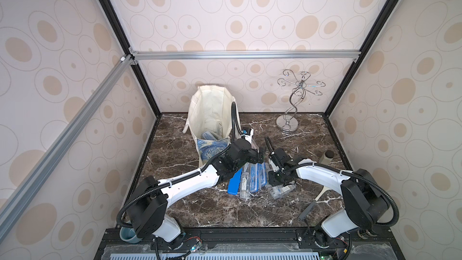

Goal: Put the compass set into the canvas bag
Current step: Pick up the compass set from the compass set.

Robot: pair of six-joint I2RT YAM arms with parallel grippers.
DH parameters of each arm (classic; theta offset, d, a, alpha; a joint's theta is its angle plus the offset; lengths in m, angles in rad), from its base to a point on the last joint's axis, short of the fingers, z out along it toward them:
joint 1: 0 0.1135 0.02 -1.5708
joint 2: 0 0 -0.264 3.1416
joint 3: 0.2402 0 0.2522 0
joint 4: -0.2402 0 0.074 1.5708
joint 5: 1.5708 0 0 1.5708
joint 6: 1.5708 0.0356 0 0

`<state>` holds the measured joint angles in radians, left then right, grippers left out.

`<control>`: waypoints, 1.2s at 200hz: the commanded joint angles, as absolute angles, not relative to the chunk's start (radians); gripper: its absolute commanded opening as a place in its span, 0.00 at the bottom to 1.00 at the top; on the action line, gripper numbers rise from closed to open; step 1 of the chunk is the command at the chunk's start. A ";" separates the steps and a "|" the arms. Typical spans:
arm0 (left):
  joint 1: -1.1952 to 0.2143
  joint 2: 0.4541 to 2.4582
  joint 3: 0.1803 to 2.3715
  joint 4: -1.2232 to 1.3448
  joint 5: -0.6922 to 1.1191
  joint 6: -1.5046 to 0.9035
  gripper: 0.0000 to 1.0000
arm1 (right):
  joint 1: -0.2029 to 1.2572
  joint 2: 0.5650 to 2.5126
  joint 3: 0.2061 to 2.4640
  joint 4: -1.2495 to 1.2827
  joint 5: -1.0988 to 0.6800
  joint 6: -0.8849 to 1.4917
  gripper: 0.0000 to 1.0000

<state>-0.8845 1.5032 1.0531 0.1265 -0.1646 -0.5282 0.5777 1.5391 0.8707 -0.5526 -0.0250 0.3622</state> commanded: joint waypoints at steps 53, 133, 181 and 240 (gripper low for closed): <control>-0.887 1.486 1.063 0.144 -0.171 -0.516 1.00 | 0.560 1.462 0.956 -0.559 0.051 0.376 0.40; -0.903 1.457 0.937 0.459 0.024 -0.516 1.00 | 0.345 1.362 1.077 -0.506 -0.042 0.400 0.39; -0.956 1.512 0.888 0.645 0.078 -0.505 0.95 | 0.301 1.334 1.155 -0.453 -0.088 0.434 0.40; -0.983 1.637 0.919 0.775 0.112 -0.556 0.90 | 0.296 1.280 1.160 -0.395 -0.164 0.469 0.39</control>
